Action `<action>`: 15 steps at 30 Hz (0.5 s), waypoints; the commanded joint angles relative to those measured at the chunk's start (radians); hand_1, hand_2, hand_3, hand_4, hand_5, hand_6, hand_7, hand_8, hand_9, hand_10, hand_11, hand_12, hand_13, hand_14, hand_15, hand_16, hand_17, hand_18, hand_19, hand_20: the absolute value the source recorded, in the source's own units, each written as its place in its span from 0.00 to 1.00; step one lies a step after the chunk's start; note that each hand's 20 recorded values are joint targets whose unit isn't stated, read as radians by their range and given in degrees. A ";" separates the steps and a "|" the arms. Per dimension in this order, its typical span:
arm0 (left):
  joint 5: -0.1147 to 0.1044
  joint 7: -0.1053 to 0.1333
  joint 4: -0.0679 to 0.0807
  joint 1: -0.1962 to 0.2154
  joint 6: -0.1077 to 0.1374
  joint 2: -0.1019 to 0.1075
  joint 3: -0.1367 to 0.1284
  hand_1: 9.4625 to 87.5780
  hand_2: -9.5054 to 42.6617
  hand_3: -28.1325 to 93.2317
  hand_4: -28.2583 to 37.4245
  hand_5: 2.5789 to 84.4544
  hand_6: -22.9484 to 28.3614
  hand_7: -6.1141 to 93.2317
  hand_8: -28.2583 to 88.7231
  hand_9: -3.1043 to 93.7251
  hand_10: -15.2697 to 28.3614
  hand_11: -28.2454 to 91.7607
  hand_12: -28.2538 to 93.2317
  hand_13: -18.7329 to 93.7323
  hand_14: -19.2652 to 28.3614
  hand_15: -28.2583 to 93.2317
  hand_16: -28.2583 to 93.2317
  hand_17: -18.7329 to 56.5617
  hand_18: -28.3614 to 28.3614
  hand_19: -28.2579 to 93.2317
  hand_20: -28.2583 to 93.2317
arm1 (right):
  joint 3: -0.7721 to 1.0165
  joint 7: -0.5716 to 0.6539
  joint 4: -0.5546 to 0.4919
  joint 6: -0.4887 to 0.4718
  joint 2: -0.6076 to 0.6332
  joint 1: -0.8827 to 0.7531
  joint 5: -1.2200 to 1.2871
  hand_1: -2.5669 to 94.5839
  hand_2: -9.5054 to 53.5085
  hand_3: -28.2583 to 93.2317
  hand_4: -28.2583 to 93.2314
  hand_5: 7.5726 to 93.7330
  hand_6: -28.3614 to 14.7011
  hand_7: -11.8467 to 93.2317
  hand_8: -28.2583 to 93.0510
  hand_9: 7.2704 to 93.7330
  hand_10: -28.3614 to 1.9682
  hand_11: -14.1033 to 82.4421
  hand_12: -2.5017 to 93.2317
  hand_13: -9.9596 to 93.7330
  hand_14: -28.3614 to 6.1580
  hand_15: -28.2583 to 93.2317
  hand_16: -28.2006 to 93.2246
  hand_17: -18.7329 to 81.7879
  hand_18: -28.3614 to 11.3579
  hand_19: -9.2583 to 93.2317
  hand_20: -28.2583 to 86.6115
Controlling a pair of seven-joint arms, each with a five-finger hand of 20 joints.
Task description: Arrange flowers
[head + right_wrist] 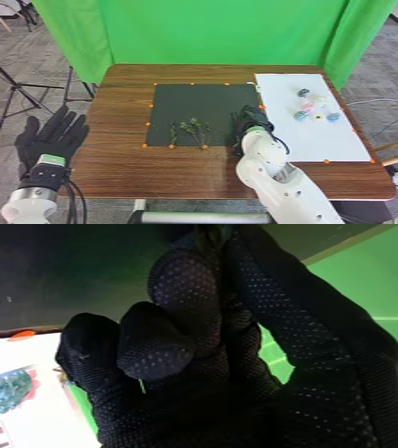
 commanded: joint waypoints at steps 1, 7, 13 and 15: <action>-0.009 -0.008 -0.008 0.018 0.006 -0.006 -0.014 0.26 0.34 0.83 0.00 0.44 0.59 0.26 0.16 0.37 0.69 0.41 0.33 0.37 0.70 0.53 0.15 0.22 0.65 0.46 0.28 | 0.009 0.031 -0.006 -0.118 0.000 -0.046 0.019 0.51 0.00 0.83 0.10 0.71 0.55 0.51 0.39 0.84 0.50 0.59 0.54 0.82 0.45 0.84 0.61 0.68 0.06 1.00 0.71; 0.000 -0.006 -0.014 0.026 0.021 -0.006 -0.017 0.25 0.33 0.83 0.00 0.44 0.59 0.26 0.16 0.37 0.68 0.41 0.33 0.37 0.70 0.53 0.15 0.22 0.65 0.46 0.28 | 0.024 0.024 -0.044 -0.146 0.012 -0.068 0.010 0.50 0.00 0.80 0.08 0.69 0.54 0.50 0.39 0.81 0.43 0.63 0.49 0.80 0.44 0.84 0.61 0.67 0.06 1.00 0.71; 0.002 0.004 -0.013 0.026 0.030 -0.004 -0.007 0.27 0.29 0.83 0.00 0.43 0.59 0.26 0.16 0.34 0.68 0.41 0.33 0.36 0.69 0.53 0.15 0.22 0.66 0.47 0.28 | 0.048 0.023 -0.073 -0.159 0.014 -0.084 0.020 0.44 0.00 0.83 0.05 0.68 0.52 0.45 0.35 0.79 0.39 0.66 0.42 0.79 0.43 0.84 0.61 0.66 0.06 1.00 0.69; -0.001 0.008 -0.014 0.026 0.028 -0.003 -0.006 0.28 0.29 0.83 0.00 0.43 0.59 0.26 0.15 0.33 0.67 0.42 0.33 0.36 0.69 0.53 0.15 0.22 0.66 0.47 0.28 | 0.053 0.019 -0.084 -0.151 0.014 -0.086 0.018 0.42 0.00 0.84 0.05 0.68 0.51 0.45 0.26 0.78 0.39 0.66 0.41 0.79 0.42 0.84 0.61 0.66 0.06 1.00 0.69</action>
